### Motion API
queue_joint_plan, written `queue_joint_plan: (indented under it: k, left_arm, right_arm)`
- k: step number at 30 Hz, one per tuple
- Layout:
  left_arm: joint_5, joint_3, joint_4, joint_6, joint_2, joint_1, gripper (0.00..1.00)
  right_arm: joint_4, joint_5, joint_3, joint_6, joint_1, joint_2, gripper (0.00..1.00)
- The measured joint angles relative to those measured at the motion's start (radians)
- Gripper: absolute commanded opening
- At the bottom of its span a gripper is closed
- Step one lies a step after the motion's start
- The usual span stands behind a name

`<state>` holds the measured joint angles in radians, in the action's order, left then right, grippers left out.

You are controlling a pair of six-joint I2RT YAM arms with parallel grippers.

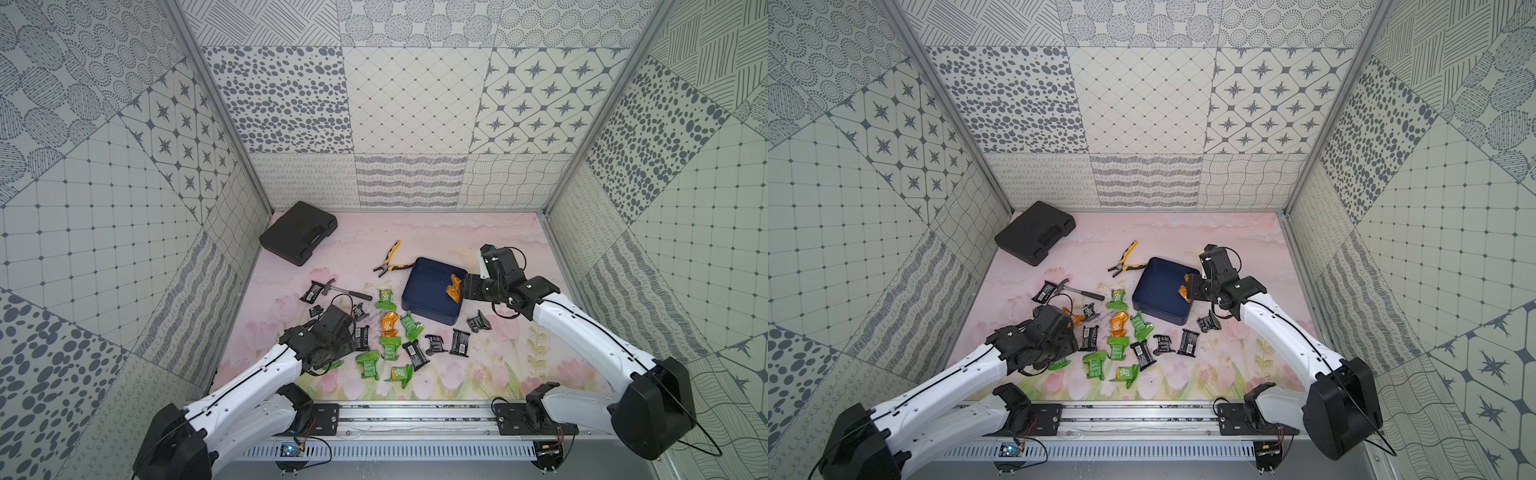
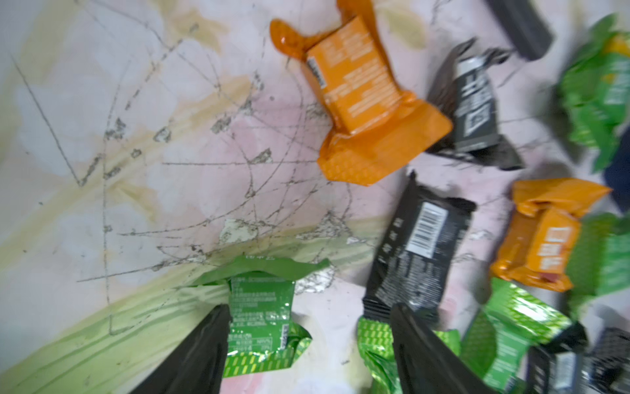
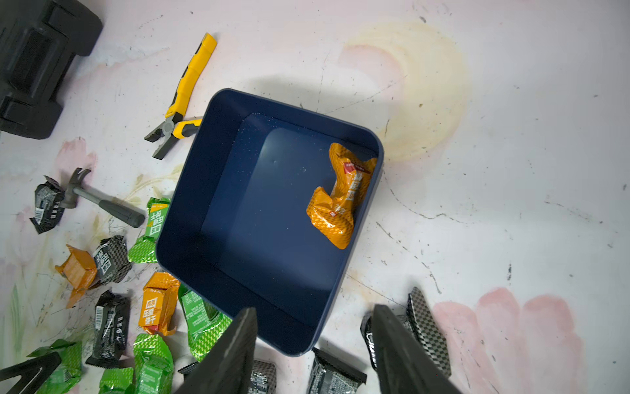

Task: Take the cookies out of the storage box
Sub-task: Place the cookie at the center of the board, then pick up the cookie from the storage box.

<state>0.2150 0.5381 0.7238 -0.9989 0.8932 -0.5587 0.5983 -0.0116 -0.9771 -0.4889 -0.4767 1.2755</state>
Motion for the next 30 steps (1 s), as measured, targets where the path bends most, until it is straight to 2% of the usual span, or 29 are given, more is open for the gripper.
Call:
queue_joint_plan:
  k: [4,9,20,30]
  left_arm:
    - [0.020,0.019,-0.008,-0.005,-0.106,0.003,0.79]
    - [0.057,0.055,-0.039,-0.019,-0.138,0.003,0.79]
    - [0.104,0.142,-0.122,-0.031,-0.023,0.008,0.78]
    - [0.102,0.172,-0.177,-0.033,0.054,0.032,0.77]
  right_arm:
    - [0.042,-0.018,-0.106,-0.056,-0.055,0.112,0.56]
    - [0.097,-0.108,-0.211,-0.161,-0.121,0.256,0.56]
    - [0.260,-0.293,-0.429,-0.438,-0.158,0.522,0.57]
    - [0.346,-0.372,-0.504,-0.509,-0.148,0.642,0.57]
